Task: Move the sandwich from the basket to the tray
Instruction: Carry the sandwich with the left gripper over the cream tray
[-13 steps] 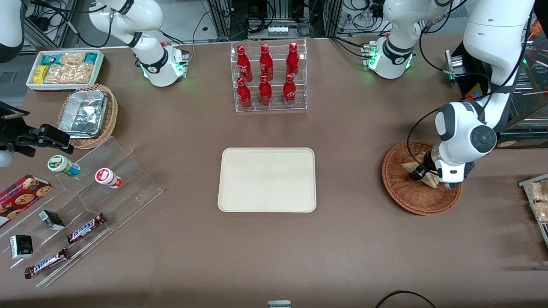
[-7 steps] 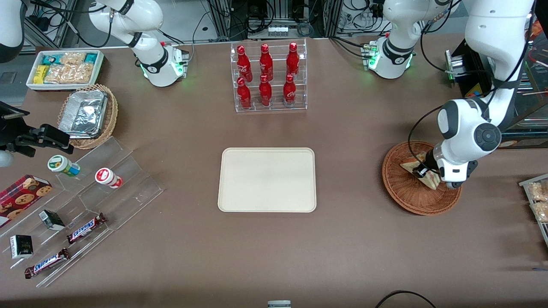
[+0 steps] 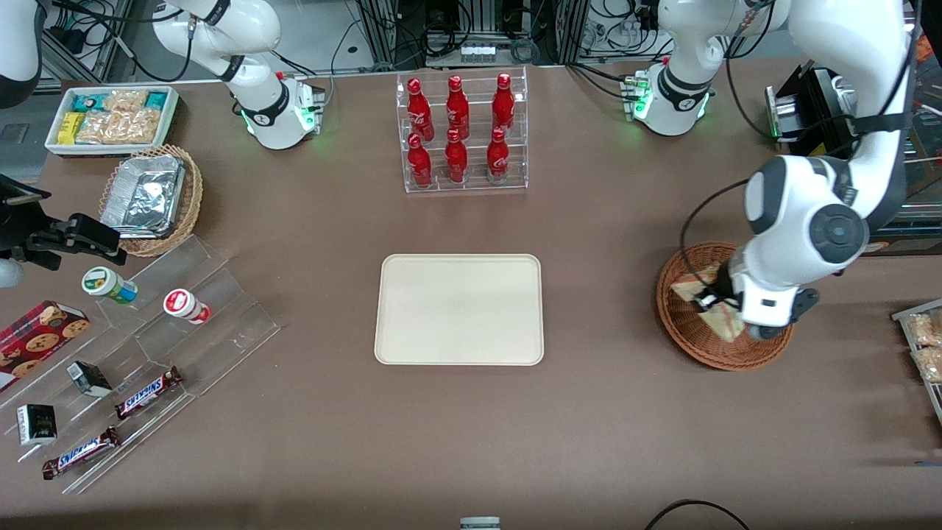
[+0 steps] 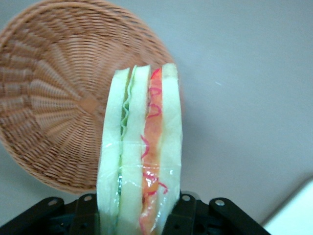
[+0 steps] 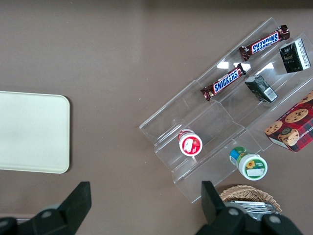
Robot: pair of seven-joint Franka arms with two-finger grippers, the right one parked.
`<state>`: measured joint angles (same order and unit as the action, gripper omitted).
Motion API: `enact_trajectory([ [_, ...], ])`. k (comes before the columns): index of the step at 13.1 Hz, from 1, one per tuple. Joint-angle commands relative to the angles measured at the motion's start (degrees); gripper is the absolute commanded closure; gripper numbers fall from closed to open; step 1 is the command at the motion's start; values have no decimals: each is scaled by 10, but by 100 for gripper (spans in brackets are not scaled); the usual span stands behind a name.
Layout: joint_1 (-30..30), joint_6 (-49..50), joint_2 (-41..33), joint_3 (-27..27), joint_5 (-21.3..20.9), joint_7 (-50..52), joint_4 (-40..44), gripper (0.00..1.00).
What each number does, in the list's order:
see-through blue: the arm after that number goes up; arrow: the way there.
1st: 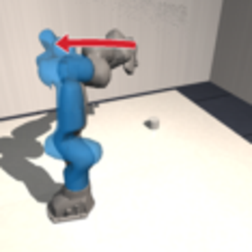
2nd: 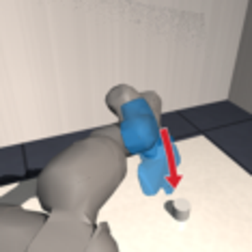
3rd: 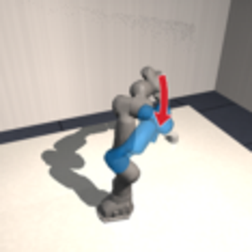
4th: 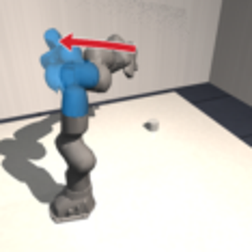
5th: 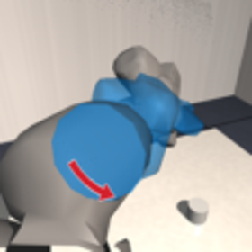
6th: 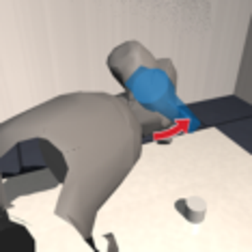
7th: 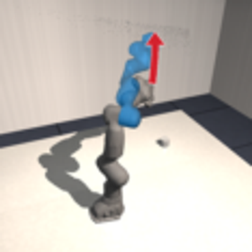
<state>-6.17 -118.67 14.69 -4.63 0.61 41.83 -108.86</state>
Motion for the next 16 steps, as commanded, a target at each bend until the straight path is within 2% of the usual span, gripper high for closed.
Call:
enact_trajectory([
  [1,-73,20,76,6,5,4,100,56],
  [5,-180,14,168,6,0,0,193,55],
  [9,-246,-16,235,-8,5,1,252,56],
  [12,-256,-21,284,-40,4,-3,276,55],
  [16,-256,-21,325,-44,13,-39,305,53],
])
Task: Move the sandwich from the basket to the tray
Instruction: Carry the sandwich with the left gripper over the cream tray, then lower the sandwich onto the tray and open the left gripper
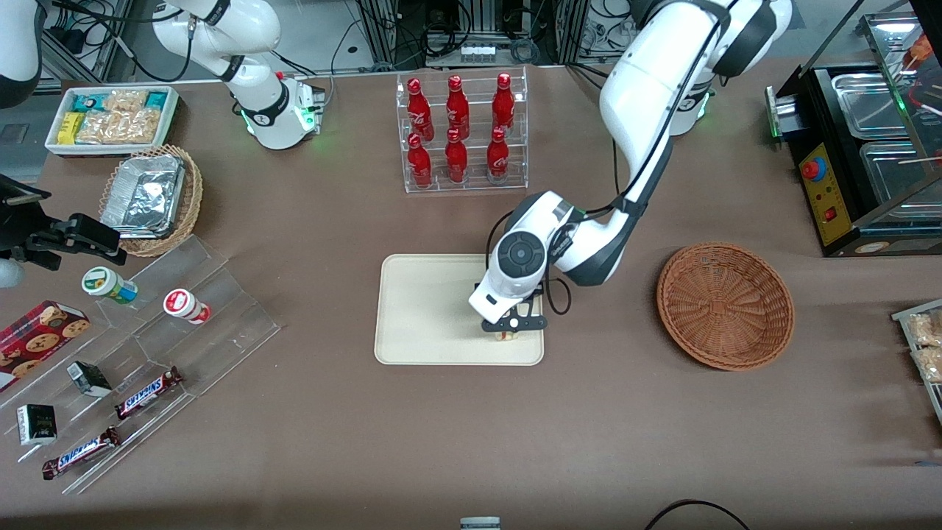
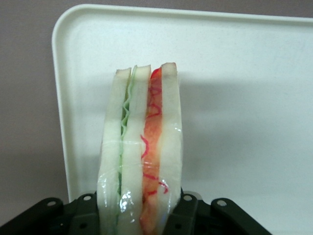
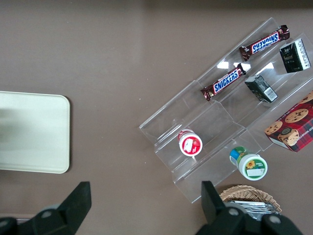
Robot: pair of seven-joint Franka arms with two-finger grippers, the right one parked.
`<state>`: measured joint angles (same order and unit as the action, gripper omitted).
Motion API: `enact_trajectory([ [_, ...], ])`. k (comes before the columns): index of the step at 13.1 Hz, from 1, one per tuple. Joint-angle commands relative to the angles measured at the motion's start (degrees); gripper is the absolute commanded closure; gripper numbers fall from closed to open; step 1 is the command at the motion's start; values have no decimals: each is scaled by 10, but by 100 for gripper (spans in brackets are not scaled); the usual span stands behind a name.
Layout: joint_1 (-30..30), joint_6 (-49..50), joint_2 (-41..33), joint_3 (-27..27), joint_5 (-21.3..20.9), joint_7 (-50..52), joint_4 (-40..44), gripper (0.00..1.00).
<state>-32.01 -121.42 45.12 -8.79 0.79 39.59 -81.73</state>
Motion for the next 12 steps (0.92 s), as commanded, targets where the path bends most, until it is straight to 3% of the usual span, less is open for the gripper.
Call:
enact_trajectory([
  [1,3,7,21,-4,18,-24,33,53],
  [5,2,6,31,-4,46,-29,32,53],
  [9,2,3,39,-4,46,-35,32,51],
  [10,1,-4,40,-4,45,-36,32,49],
  [12,1,-17,38,-3,45,-28,32,31],
])
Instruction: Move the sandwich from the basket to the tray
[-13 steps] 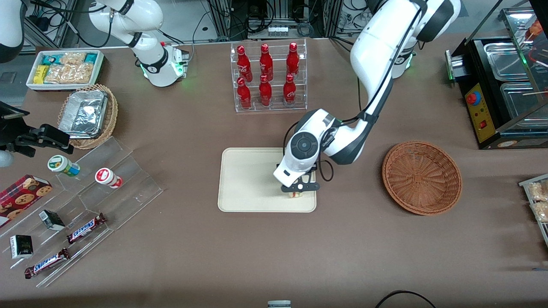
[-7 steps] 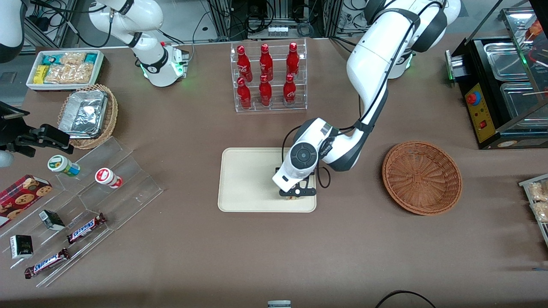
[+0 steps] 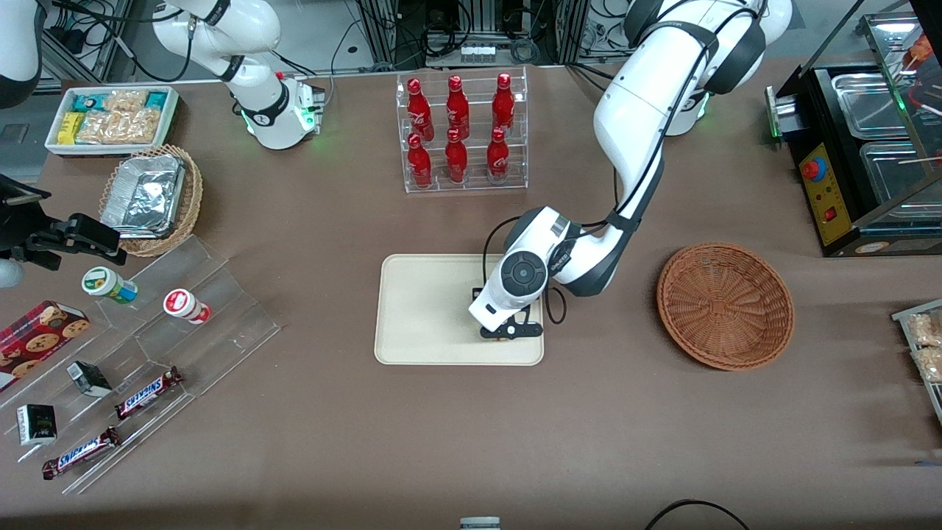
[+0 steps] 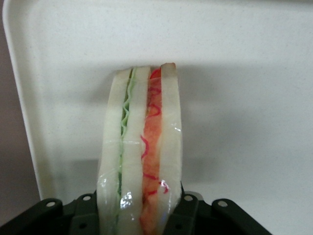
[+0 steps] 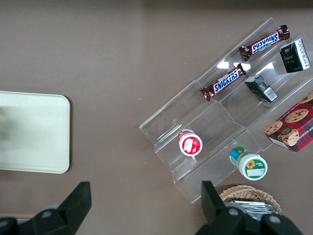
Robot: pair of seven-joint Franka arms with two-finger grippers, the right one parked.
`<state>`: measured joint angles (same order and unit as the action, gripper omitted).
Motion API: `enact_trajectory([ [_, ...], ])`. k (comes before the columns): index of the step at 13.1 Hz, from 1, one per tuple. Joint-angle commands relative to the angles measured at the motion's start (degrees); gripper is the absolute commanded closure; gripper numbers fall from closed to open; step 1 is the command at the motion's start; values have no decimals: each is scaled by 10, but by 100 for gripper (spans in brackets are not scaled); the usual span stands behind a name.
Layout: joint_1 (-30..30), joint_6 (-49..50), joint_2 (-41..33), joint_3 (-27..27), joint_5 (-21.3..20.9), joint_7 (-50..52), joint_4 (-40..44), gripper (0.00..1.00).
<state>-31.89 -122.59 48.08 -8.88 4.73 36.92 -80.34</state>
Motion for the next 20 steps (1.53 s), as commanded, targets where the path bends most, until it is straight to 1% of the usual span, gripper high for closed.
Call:
enact_trajectory([
  [1,3,-5,4,-2,7,3,19,25],
  [2,7,-1,-7,-1,7,11,19,19],
  [3,10,4,-21,1,5,24,19,6],
  [4,12,14,-37,3,5,39,19,0],
  [5,15,40,-60,9,1,73,16,0],
  [6,21,80,-92,28,-1,92,14,0],
  [7,29,122,-125,47,-2,87,13,0],
  [9,61,158,-176,68,-2,82,11,0],
  [12,125,200,-246,69,-9,22,-24,0],
  [14,161,205,-312,69,-27,-40,-87,0],
  [15,176,208,-346,69,-29,-64,-116,0],
  [16,184,213,-379,69,-38,-76,-146,0],
  [17,185,217,-403,69,-63,-83,-168,0],
  [18,186,223,-421,69,-74,-93,-184,0],
  [20,217,247,-447,64,-76,-106,-188,0],
])
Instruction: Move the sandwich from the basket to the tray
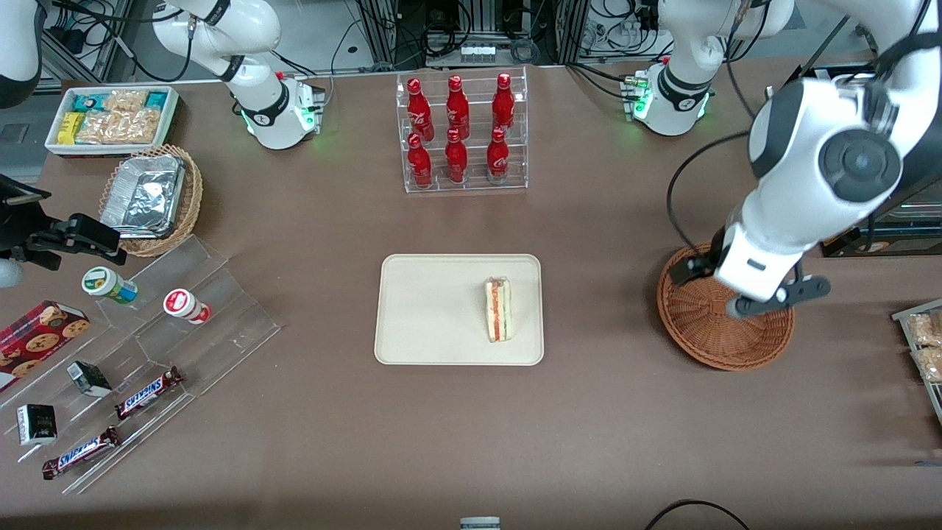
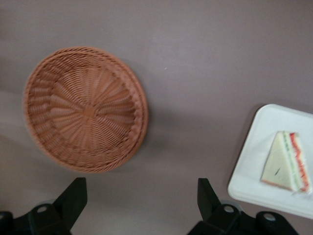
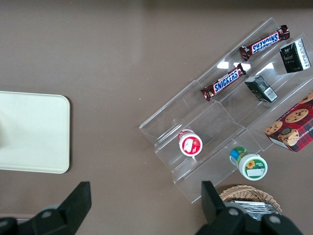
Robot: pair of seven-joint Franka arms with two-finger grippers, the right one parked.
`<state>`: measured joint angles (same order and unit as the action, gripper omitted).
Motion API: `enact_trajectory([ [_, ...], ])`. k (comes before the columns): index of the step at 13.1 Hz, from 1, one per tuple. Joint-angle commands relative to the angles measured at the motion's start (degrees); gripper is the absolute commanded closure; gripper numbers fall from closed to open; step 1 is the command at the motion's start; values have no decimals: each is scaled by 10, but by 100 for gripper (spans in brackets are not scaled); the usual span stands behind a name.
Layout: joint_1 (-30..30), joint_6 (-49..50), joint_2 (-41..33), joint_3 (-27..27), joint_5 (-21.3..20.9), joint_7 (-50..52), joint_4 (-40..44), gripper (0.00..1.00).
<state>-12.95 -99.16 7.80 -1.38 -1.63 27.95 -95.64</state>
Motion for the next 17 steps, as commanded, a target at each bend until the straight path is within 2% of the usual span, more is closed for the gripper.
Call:
enact_trajectory([
  [1,34,22,-60,-12,-13,-23,-35,1],
  [6,64,95,-113,-7,-9,-145,-31,0],
  [9,69,146,-93,-6,-1,-215,25,0],
  [11,75,151,-96,-7,6,-220,34,0],
  [13,88,148,-109,-7,34,-222,37,0],
  [17,86,115,-109,-7,25,-221,41,0],
])
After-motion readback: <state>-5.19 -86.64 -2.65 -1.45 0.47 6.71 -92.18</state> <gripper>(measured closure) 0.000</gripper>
